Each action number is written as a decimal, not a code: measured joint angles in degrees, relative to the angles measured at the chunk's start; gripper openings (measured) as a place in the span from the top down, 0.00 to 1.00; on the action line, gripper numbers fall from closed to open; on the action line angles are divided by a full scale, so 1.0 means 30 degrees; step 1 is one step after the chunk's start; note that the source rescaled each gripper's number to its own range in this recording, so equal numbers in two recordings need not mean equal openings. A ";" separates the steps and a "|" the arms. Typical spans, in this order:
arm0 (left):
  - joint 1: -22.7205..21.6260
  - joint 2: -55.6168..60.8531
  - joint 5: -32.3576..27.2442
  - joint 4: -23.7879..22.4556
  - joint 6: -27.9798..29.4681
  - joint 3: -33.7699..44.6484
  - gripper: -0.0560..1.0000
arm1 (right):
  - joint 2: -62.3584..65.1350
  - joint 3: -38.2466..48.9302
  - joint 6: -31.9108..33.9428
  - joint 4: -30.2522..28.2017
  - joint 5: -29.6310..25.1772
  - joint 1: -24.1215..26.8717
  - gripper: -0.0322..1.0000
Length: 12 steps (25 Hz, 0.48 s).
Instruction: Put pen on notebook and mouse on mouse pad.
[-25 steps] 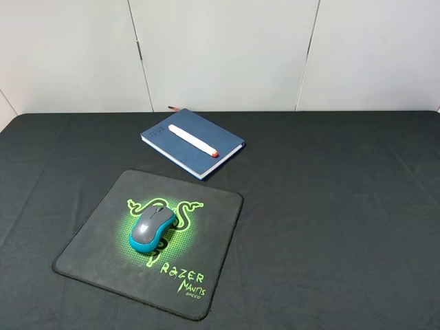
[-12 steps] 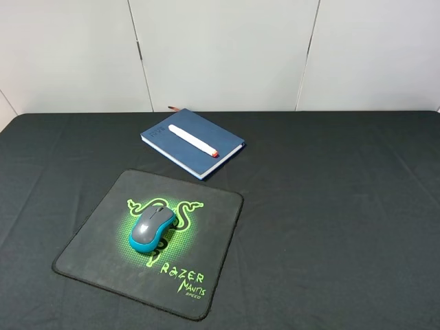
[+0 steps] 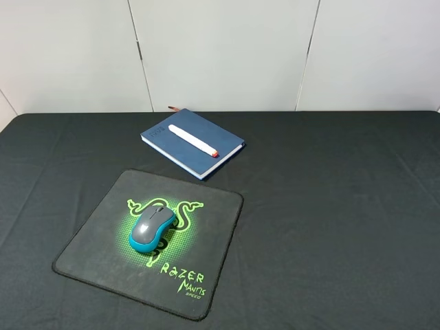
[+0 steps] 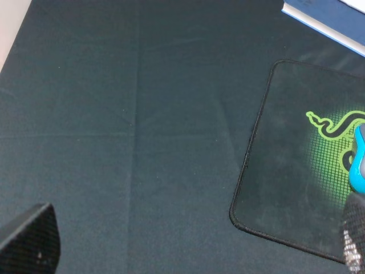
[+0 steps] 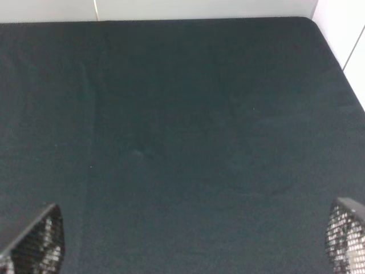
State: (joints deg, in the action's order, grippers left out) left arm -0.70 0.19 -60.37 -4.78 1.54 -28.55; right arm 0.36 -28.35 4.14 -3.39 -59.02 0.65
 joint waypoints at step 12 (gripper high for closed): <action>0.0000 0.0000 0.0000 0.0000 0.0000 0.0000 0.06 | 0.0000 0.0000 0.0000 0.0060 0.0000 0.0000 0.00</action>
State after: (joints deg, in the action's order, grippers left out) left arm -0.70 0.19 -60.37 -4.78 1.54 -28.55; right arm 0.36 -28.35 4.14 -3.21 -59.02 0.65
